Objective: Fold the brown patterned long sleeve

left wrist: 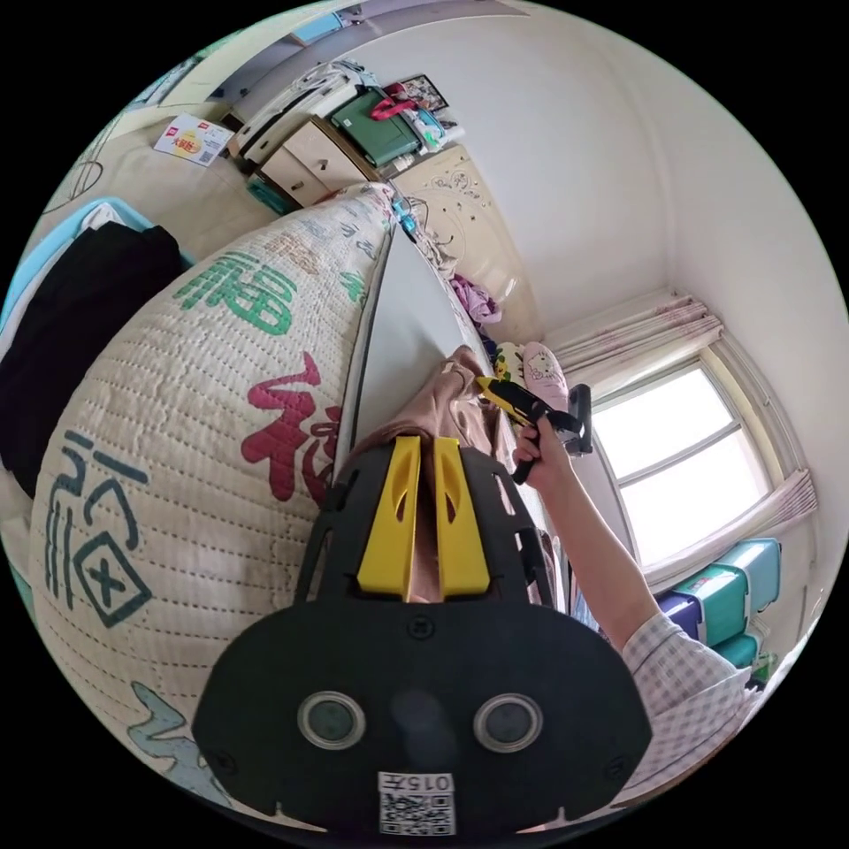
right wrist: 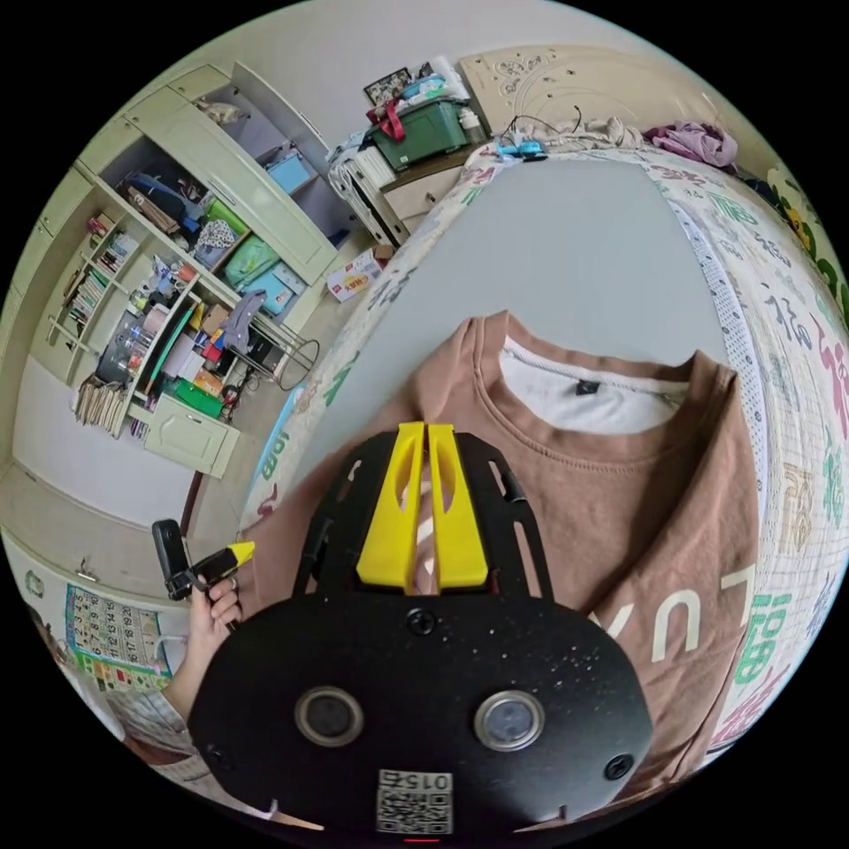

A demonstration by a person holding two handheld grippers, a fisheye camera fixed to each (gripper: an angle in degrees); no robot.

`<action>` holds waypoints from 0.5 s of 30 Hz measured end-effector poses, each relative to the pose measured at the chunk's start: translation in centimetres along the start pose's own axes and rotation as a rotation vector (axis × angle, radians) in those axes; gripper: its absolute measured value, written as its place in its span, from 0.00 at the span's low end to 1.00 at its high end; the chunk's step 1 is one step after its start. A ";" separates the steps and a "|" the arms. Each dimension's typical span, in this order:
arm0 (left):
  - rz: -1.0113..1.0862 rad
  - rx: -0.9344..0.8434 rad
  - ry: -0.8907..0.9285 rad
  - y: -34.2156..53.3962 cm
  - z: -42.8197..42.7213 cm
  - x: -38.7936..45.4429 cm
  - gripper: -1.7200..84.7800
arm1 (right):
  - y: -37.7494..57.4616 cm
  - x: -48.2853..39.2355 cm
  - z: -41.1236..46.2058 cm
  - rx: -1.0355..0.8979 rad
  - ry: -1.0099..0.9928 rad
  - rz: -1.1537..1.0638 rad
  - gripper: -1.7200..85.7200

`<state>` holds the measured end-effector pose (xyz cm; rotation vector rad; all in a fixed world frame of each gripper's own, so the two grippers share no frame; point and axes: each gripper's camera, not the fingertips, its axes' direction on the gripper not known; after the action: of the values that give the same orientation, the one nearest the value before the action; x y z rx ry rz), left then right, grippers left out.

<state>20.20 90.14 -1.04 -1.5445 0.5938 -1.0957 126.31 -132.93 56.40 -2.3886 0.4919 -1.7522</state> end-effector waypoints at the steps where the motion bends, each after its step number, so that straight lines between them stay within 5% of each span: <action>1: -0.002 0.030 -0.003 0.2 -0.3 0.0 0.04 | -0.3 -0.3 0.0 0.018 -0.002 0.001 0.02; 5: -0.007 0.086 -0.034 0.6 -0.7 0.4 0.03 | -3.0 -4.0 1.9 0.061 0.021 -0.024 0.02; 11: -0.095 0.090 -0.054 1.1 -0.1 -0.3 0.03 | -5.1 -10.4 9.2 -0.128 0.295 -0.124 0.04; 15: -0.111 0.073 -0.052 1.6 0.6 -0.1 0.04 | -3.2 -11.4 5.6 -0.076 0.284 -0.095 0.08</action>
<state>20.94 90.03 -2.55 -1.5530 0.4325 -1.1450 129.12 -126.52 45.36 -2.2549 0.4937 -2.1666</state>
